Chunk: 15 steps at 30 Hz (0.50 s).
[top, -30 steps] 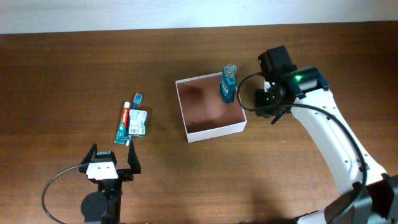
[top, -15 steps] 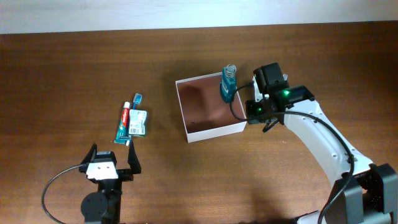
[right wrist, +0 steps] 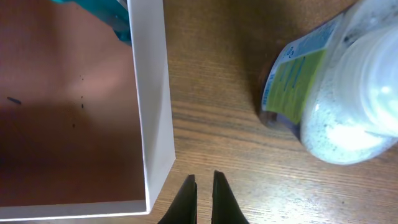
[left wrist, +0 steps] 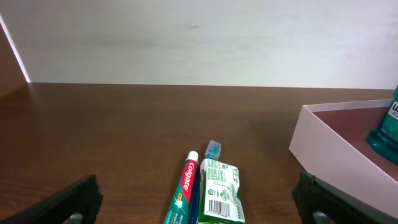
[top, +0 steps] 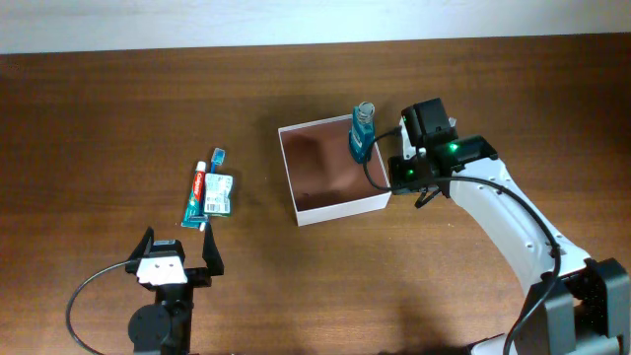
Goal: Pack container
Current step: 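Position the right gripper beside the box near the soap bottle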
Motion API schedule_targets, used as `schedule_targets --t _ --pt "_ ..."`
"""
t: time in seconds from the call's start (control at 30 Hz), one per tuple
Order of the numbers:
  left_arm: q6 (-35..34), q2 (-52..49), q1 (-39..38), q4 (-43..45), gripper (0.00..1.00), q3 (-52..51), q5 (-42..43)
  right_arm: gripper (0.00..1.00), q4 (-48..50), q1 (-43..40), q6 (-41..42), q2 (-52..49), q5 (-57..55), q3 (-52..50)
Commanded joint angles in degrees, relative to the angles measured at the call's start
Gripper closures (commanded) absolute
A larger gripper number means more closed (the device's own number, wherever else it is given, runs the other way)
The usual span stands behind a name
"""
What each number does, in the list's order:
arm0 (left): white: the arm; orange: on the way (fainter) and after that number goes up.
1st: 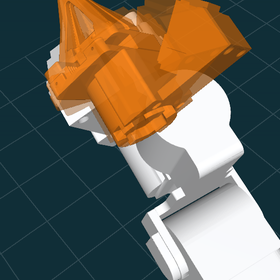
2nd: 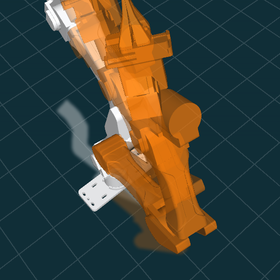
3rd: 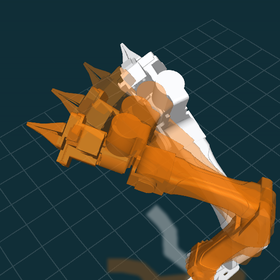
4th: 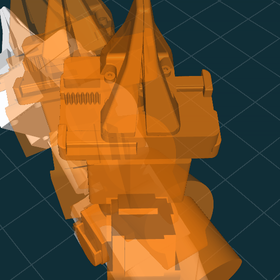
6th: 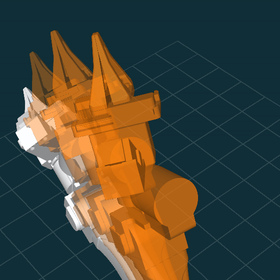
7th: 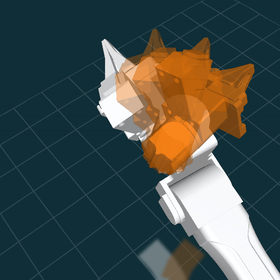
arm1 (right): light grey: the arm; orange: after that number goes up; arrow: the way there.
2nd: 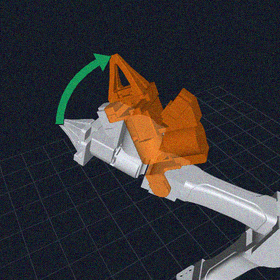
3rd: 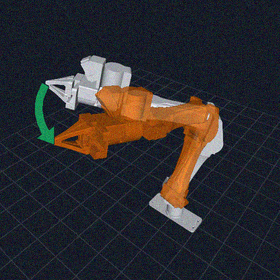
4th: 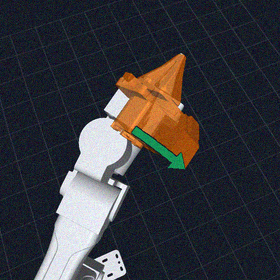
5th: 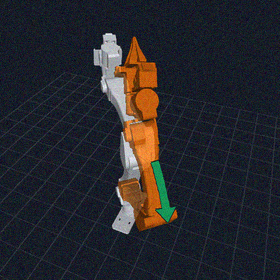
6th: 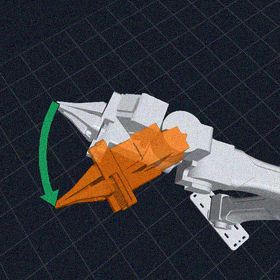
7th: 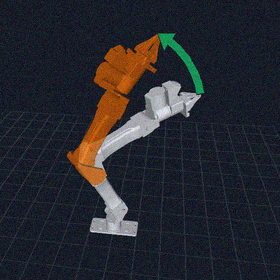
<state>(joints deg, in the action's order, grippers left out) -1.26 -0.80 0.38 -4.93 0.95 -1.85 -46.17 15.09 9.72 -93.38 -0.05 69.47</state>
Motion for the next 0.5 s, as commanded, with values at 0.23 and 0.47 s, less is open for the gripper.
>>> schedule_targets --t 0.23,0.47 --pt "0.9 0.5 -0.2 0.2 0.00 -0.4 0.8 0.96 1.6 -0.1 -0.5 -0.6 1.4 -2.5" --pt "0.9 0.4 -0.2 0.2 0.01 -0.4 0.8 0.96 2.5 -0.1 -0.5 -0.6 3.7 -2.5"
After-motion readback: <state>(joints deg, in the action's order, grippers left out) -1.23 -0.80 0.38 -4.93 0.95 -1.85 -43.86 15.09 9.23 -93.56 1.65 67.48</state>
